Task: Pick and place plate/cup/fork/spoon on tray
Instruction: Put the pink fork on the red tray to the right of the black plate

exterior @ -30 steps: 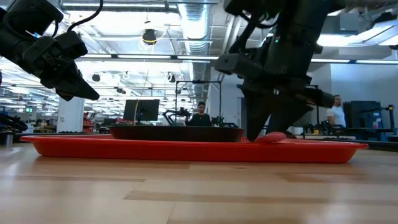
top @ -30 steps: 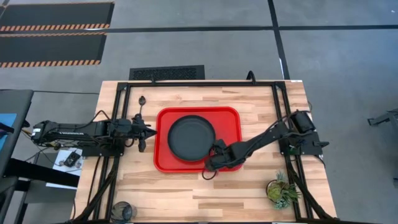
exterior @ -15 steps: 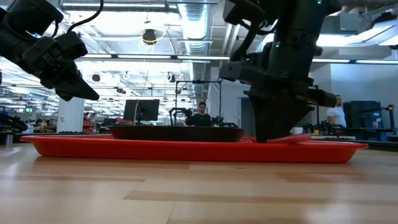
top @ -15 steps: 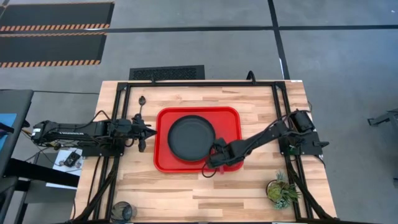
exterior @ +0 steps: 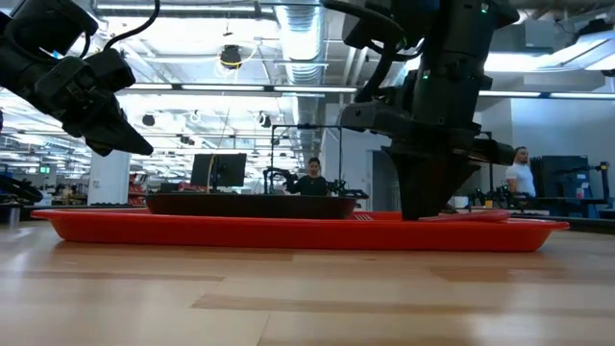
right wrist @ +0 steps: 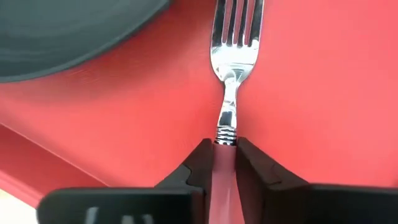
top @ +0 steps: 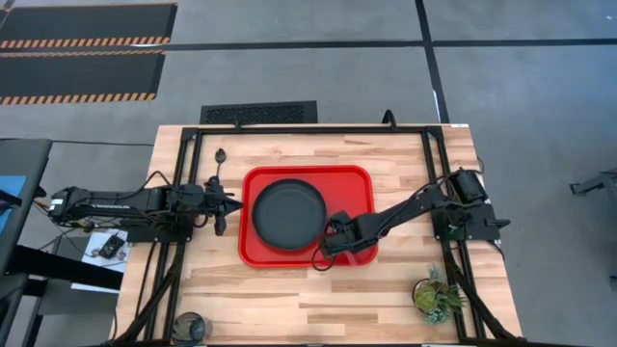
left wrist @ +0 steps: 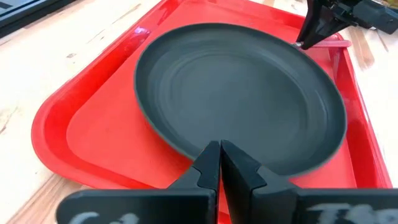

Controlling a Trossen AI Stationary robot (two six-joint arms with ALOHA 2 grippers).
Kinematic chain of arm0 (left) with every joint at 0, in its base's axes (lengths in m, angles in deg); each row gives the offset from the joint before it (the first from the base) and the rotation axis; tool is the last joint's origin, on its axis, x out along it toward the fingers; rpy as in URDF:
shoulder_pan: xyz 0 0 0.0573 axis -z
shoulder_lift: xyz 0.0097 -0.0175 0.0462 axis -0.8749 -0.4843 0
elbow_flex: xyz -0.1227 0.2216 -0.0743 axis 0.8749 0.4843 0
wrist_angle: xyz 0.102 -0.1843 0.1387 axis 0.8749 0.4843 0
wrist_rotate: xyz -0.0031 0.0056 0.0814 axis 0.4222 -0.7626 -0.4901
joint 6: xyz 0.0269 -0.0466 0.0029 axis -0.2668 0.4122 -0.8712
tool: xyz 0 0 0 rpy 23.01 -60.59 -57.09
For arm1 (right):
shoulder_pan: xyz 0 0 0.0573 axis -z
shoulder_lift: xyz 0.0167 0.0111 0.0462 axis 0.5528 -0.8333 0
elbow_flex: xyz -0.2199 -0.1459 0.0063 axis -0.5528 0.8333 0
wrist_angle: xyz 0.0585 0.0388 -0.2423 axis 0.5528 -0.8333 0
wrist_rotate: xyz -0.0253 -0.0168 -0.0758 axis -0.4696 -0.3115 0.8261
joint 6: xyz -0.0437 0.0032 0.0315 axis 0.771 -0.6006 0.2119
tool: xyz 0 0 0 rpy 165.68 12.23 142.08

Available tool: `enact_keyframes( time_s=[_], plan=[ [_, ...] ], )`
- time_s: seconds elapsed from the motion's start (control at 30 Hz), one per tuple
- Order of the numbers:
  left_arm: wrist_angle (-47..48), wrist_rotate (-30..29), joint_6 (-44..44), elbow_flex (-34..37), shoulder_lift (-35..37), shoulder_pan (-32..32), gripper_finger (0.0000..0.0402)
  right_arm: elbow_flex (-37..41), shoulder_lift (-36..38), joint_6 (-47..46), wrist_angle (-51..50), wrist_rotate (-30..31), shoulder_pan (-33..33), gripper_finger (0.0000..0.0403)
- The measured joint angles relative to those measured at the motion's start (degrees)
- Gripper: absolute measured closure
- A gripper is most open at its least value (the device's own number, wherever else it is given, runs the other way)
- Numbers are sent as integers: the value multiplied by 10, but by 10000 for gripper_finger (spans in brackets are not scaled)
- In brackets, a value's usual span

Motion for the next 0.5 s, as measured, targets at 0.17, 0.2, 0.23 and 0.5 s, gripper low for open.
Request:
enact_keyframes(
  time_s=[0.17, 0.2, 0.23, 0.5],
  plan=[
    [0, 0, 0, 0, 0, 0, 401, 0, 0, 0, -1, 6, 0, 356],
    [0, 0, 0, 0, 0, 0, 402, 0, 1, -1, -3, 7, 0, 356],
    [0, 0, 0, 0, 0, 0, 401, 0, 3, -1, -6, 9, 0, 356],
    [-1, 0, 3, 0, 0, 0, 401, 0, 71, -62, -120, 62, 10, 361]
  ],
)
